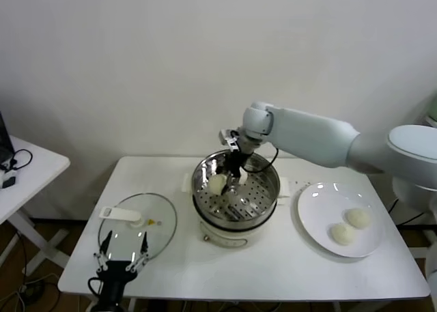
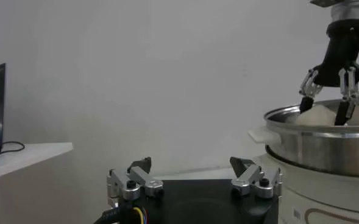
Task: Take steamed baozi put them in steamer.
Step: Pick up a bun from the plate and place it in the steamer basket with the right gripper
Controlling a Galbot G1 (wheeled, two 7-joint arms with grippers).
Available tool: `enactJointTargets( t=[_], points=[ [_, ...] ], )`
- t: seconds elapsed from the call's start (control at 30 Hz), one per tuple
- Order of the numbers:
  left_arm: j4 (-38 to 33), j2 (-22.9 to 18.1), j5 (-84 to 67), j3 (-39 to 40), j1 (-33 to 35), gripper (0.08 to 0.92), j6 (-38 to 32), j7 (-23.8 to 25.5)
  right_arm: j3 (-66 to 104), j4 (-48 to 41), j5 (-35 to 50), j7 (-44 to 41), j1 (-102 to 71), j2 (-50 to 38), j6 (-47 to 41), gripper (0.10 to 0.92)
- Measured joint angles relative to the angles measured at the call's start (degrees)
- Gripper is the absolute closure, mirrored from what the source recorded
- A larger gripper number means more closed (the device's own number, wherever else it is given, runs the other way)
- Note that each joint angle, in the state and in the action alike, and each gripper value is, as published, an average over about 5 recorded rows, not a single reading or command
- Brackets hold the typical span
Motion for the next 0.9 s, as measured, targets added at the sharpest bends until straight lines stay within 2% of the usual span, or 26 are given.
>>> enactJointTargets(
  t=[0.77, 0.9],
  points=[
    [0.2, 0.1, -0.3, -0.5, 0.1, 0.177, -0.1, 0.1, 0.2, -0.8, -2.2, 0.1, -1.9, 0.8, 0.6, 0.347],
    [0.2, 0.1, -0.3, -0.3, 0.0, 0.177, -0.1, 0.1, 0.3, -0.9, -2.7, 0.2, -2.2, 1.0, 1.0, 0.303]
  ],
)
